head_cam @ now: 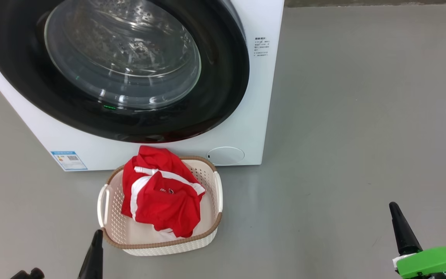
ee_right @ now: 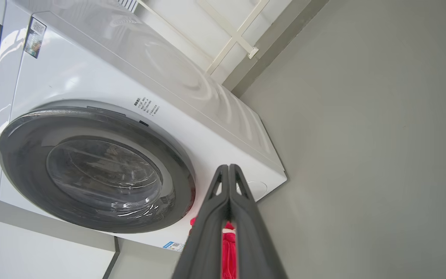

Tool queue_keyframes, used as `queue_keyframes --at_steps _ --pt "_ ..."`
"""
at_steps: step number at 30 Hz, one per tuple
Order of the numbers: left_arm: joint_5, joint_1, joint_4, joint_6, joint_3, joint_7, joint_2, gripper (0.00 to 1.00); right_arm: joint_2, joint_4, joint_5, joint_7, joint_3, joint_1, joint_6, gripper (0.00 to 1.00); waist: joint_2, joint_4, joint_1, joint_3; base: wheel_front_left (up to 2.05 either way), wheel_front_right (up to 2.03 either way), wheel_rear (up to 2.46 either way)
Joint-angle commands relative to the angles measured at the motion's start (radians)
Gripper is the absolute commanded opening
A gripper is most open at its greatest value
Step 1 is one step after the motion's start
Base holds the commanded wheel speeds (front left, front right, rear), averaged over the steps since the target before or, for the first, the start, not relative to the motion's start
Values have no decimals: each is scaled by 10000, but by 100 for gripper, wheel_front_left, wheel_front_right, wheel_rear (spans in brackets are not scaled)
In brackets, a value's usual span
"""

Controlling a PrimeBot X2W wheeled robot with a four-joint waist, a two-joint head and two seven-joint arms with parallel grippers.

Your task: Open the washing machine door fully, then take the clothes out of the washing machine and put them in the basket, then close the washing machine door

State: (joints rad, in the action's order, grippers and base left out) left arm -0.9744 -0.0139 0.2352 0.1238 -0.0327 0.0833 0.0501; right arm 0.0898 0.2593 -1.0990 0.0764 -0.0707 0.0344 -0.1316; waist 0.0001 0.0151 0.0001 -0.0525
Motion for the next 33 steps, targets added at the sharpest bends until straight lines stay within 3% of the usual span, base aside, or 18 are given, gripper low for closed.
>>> queue_keyframes --at_steps 1,33 --pt "-309 487 -175 37 -217 -73 184 0 101 -225 -246 -92 28 -434 4 0 -1 -4 0 13 0 0 0" --pt "-3682 871 -32 54 -399 -984 186 0 -120 -186 -2916 -1016 -158 -962 7 0 -1 -83 -1 273 0 0 0"
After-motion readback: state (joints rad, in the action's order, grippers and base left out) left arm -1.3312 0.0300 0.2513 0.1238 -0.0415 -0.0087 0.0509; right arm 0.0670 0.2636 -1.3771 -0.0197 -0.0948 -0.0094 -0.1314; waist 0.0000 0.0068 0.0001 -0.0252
